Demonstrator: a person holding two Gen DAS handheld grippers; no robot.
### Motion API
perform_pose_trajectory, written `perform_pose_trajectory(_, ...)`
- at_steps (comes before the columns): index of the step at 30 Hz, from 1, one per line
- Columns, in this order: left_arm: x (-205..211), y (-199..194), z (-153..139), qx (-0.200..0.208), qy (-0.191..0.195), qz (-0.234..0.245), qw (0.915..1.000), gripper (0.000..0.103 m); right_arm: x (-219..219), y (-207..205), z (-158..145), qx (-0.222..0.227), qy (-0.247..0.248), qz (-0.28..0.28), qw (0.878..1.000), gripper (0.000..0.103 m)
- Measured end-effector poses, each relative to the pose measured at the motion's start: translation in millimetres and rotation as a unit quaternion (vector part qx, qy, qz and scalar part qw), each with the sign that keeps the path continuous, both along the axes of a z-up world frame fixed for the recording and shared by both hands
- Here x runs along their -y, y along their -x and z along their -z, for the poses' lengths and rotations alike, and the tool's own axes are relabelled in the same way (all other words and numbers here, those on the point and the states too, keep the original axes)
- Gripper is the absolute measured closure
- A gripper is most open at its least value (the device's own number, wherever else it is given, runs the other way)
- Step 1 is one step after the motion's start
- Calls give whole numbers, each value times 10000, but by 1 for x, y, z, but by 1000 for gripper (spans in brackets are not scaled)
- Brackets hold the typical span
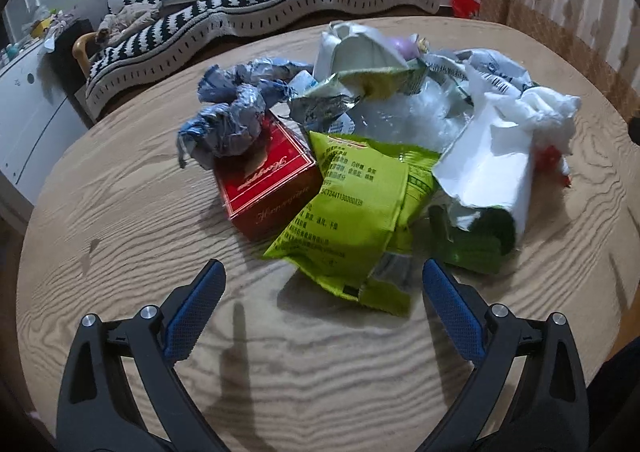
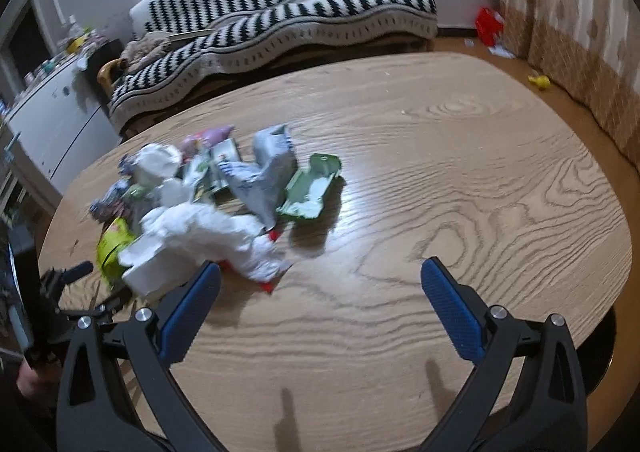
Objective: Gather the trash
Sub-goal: 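Grasp the yellow-green snack bag with left tool while right tool grasps the green plastic tray, then carry both items over the black bin and open both tools to drop them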
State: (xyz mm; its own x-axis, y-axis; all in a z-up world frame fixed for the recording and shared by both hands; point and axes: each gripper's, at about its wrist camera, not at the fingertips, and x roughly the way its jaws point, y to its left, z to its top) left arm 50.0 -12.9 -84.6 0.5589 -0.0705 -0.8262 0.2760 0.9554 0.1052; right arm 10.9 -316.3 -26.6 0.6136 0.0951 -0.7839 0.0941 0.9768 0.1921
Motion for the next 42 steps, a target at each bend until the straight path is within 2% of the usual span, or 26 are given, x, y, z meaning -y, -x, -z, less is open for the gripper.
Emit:
perform_pose_trajectory(2, 1, -2, 1, 23, 61, 73, 10000, 11, 2, -10, 6, -81, -22, 61, 9999, 6)
perform_pose_trajectory(5, 7, -8, 2, 66, 33, 144, 9999, 25, 0, -21, 12, -181, -60, 85, 9998, 6)
perform_pose_trajectory(6, 7, -8, 1, 77, 106, 172, 9998, 35, -2, -23, 13, -196, -61, 72, 9998, 6)
perform_pose_trajectory(8, 7, -7, -1, 106, 135, 153, 9997, 36, -5, -28, 14, -182, -6, 36, 9998, 6)
perform_pose_trajectory(11, 3, -2, -10, 182, 292, 93, 9994, 47, -9, -37, 14, -133, 133, 4, 9998, 7)
perform_pose_trajectory(12, 0, 1, -15, 162, 447, 59, 9989, 61, -10, -41, 15, -135, 175, 25, 9998, 8)
perform_pose_trajectory(14, -5, 4, -18, 74, 628, -34, 9980, 61, -8, -49, 17, -161, 222, 86, 9996, 10)
perform_pose_trajectory(16, -4, 8, -20, -6, 716, -54, 9974, 62, -7, -60, 23, -215, 233, 142, 9994, 17)
perform_pose_trajectory(20, 2, 18, -25, 131, 574, -7, 9983, 63, -5, -77, 35, -333, 301, 198, 9988, 19)
perform_pose_trajectory(24, -6, 24, -37, 266, 807, -185, 9962, 63, -1, -96, 49, -504, 146, 262, 9983, 24)
perform_pose_trajectory(26, -7, 24, -43, 308, 909, -244, 9951, 63, 1, -102, 55, -580, 49, 285, 9979, 30)
perform_pose_trajectory(27, -8, 25, -44, 325, 921, -250, 9949, 63, 2, -104, 56, -579, 71, 305, 9978, 36)
perform_pose_trajectory(29, -7, 25, -47, 360, 933, -259, 9946, 63, 1, -105, 56, -565, 188, 257, 9979, 62)
perform_pose_trajectory(30, -5, 25, -48, 363, 941, -264, 9945, 63, 3, -105, 55, -550, 125, 227, 9981, 70)
perform_pose_trajectory(36, 7, 29, -53, 370, 959, -200, 9945, 63, 19, -85, 43, -430, 8, 229, 9988, 70)
perform_pose_trajectory(42, 42, 33, -62, 394, 979, 50, 9944, 63, 43, -39, 19, -225, 21, 203, 9995, 70)
